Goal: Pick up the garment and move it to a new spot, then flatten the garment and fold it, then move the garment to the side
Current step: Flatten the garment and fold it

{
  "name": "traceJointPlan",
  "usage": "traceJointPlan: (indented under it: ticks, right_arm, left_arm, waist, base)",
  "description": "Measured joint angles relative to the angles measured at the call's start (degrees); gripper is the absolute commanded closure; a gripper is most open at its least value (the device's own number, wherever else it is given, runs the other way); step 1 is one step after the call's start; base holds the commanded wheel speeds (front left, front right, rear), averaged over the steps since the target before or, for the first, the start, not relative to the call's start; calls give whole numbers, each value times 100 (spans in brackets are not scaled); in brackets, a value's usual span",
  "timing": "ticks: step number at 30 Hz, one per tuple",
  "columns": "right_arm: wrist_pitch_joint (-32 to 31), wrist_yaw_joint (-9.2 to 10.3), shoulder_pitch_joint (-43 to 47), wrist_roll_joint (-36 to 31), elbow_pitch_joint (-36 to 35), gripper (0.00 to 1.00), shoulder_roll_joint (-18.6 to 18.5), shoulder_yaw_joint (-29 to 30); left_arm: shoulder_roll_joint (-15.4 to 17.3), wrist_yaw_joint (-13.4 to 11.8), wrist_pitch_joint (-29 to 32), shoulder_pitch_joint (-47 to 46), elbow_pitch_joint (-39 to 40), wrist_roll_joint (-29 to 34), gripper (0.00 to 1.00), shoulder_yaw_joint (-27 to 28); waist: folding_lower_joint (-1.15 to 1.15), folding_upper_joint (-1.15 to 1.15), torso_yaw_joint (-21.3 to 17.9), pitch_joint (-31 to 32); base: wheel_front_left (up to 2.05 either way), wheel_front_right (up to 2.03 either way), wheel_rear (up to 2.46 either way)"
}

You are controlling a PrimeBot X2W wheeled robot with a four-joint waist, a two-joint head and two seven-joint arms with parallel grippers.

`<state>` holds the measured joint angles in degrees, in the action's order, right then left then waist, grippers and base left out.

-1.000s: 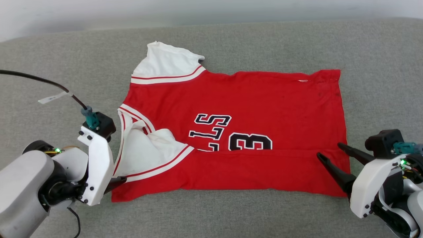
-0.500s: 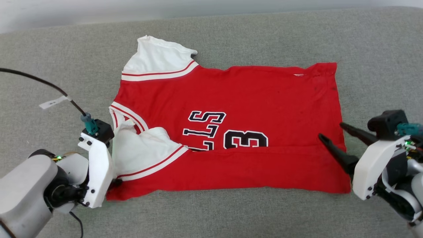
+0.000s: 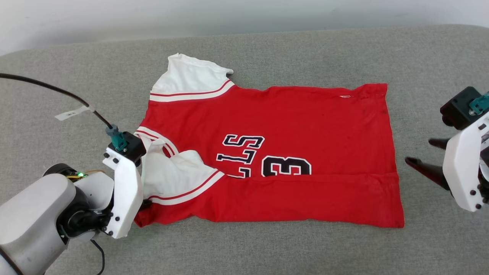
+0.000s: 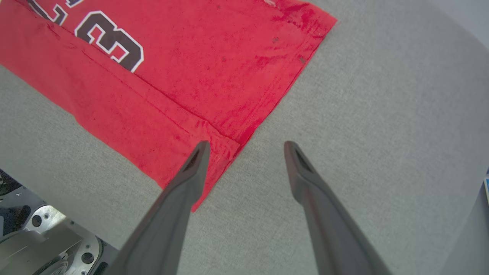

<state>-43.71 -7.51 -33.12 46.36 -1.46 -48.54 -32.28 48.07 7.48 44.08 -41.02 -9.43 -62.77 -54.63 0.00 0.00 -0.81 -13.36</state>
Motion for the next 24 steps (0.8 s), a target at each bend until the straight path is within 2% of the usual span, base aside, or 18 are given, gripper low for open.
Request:
traceJointPlan:
  ticks: [4,8,13,18,24]
  right_arm:
    - [-824,0,-55,357,216,0,-99,-107]
    - [-1147,0,46,490,466,0,27,-208]
    - [-1148,0,367,510,859,0,413,-341]
    - [-869,1,502,499,1214,0,789,-433]
    - [-655,1,489,426,1434,0,864,-643]
  left_arm:
    - [29,0,-37,-52,129,0,100,-76]
    - [24,0,-94,-79,191,8,100,-133]
    - [23,0,-142,-130,229,48,100,-227]
    - [77,0,-200,-152,237,41,100,-246]
    - [89,0,-278,-147,219,20,100,-287]
  waist:
    - [0,0,48,-2]
    - [0,0,97,-55]
    - [0,0,145,-133]
    - [0,0,150,-236]
    - [0,0,153,-311]
  base:
    - [0,0,0]
    - [0,0,0]
    - [0,0,0]
    - [0,0,0]
    - [0,0,0]
